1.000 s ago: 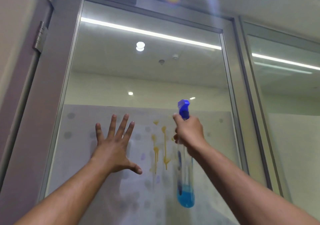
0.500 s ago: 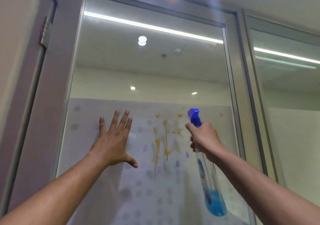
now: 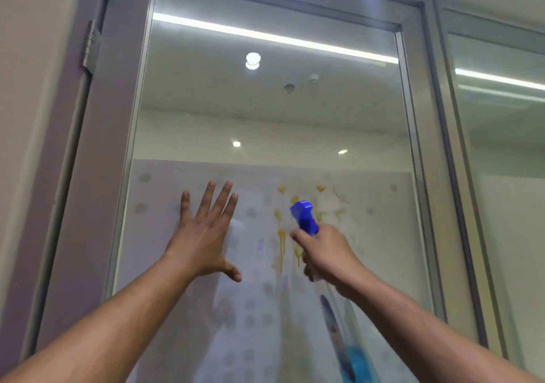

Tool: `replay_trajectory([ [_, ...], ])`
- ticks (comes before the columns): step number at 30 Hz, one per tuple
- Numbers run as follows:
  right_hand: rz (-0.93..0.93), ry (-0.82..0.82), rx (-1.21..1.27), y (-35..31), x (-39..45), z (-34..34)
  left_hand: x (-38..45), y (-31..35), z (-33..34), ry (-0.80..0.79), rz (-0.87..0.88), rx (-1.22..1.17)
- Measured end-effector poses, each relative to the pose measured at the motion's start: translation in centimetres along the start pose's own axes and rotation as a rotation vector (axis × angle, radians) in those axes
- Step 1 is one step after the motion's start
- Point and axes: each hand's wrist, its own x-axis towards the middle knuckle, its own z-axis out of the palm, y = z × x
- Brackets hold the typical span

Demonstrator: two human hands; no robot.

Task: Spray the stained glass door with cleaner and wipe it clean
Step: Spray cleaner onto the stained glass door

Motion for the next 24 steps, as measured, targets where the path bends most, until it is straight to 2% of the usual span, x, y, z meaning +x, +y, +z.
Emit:
replay_trajectory([
  [4,0.100,0.192,0.087,3.6,0.6,-4.9,0.0,0.1,0.0,-0.008,-0.002,0.013],
  [8,0.174,0.243,0.068,6.6,0.3,-7.1,0.0,0.1,-0.1,-0.007,-0.001,0.004],
  [12,0.071,0.190,-0.020,6.2,-0.8,-4.6,-0.1,0.1,-0.1,-0.011,-0.005,0.010],
  [16,-0.109,0.017,-0.251,4.0,-2.6,0.7,0.0,0.1,-0.2,-0.018,-0.007,0.006],
  [18,-0.171,-0.019,-0.328,3.5,-3.4,3.0,0.0,0.2,-0.3,-0.021,-0.010,0.006],
  [24,-0.152,-0.017,-0.355,5.3,-4.7,4.6,-0.1,0.2,-0.4,-0.022,-0.016,0.004],
])
